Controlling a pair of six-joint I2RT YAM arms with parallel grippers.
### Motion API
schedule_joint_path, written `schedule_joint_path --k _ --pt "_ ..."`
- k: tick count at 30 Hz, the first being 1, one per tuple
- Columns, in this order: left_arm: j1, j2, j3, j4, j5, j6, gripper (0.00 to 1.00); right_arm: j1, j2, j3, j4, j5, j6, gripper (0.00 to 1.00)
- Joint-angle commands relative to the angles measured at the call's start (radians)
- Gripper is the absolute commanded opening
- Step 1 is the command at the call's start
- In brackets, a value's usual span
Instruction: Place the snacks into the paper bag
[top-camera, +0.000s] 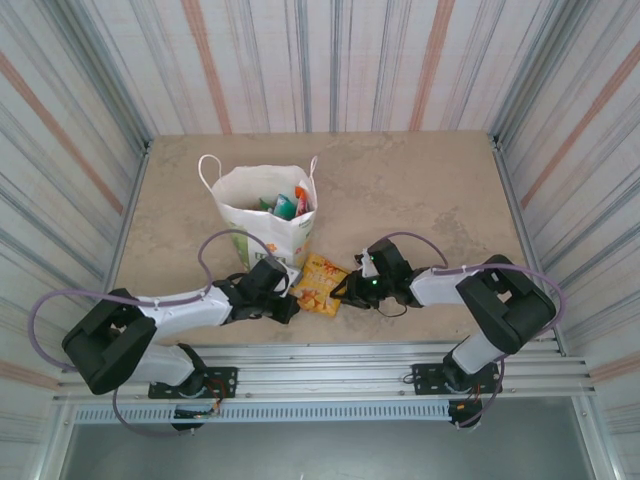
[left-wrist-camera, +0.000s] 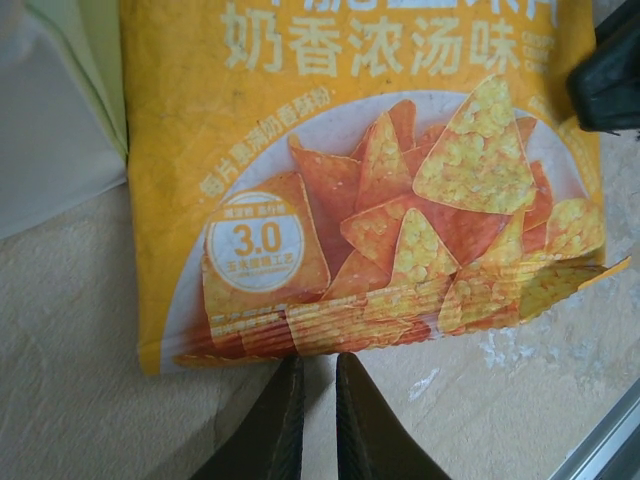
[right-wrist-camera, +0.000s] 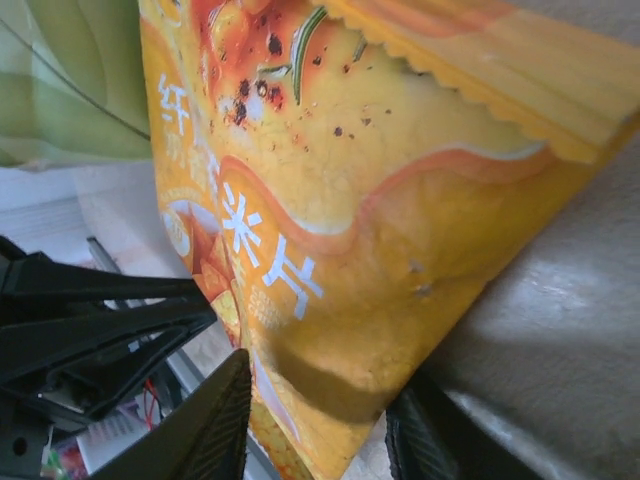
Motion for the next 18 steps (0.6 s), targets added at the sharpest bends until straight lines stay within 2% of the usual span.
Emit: schedule_joint_path --k 1,7,13,18 --pt "-0.011 -0.007 0.020 0.002 0.002 0.031 0.15 -0.005 0.038 0.005 0.011 0.064 0.027 0.33" --pt "-0.012 -0.053 0.014 -0.013 -0.010 0.029 0.15 -0.006 0.056 0.039 0.062 0.071 0.026 0.30" --pt "-0.012 -0.086 0.015 -0.035 -0.023 0.018 0.15 -0.009 0.015 0.030 0.081 0.096 0.022 0.11" --pt "-0.012 -0.147 0.027 -0.078 -0.031 0.007 0.16 -0.012 -0.086 0.010 -0.015 0.126 -0.021 0.06"
